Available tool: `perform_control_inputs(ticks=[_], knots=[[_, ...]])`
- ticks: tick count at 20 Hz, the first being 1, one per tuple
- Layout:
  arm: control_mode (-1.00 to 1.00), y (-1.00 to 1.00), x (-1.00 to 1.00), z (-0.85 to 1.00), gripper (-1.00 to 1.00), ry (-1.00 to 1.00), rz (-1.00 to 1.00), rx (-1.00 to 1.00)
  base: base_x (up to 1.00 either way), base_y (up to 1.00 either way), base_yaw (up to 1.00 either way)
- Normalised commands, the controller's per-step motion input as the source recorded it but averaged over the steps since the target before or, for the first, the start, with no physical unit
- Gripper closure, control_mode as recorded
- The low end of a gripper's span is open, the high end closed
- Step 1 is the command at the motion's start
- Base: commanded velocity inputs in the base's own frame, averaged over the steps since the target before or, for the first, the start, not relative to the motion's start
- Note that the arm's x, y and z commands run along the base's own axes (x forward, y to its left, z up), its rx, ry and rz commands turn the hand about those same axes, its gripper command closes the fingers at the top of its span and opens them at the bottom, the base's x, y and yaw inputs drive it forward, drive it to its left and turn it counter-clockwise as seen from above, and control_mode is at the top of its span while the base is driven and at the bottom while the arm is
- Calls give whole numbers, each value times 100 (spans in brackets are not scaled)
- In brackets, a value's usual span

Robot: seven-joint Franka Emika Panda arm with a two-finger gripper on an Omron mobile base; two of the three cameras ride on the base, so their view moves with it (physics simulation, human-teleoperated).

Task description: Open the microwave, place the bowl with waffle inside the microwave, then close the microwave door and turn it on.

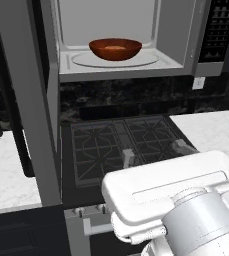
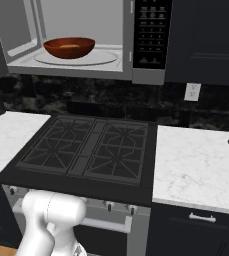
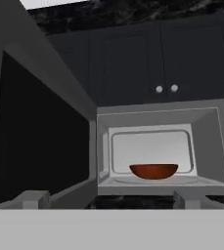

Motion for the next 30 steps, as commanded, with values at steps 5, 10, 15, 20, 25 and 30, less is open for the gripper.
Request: perform_control_inputs(ticks=[5, 10, 15, 20, 25, 30], knots=[[-100, 42, -68, -2, -100, -22, 1, 0, 0, 0, 0], [-100, 62, -59, 0, -100, -20, 0, -1, 0, 0, 0], [-100, 94, -57, 1, -100, -14, -1, -17, 0, 0, 0], [-100, 100, -27, 3, -100, -4, -14, -28, 0, 0, 0], [-100, 90, 22, 0, -100, 0, -28, -27, 0, 0, 0], [-100, 59, 36, 0, -100, 1, -38, -19, 0, 0, 0]])
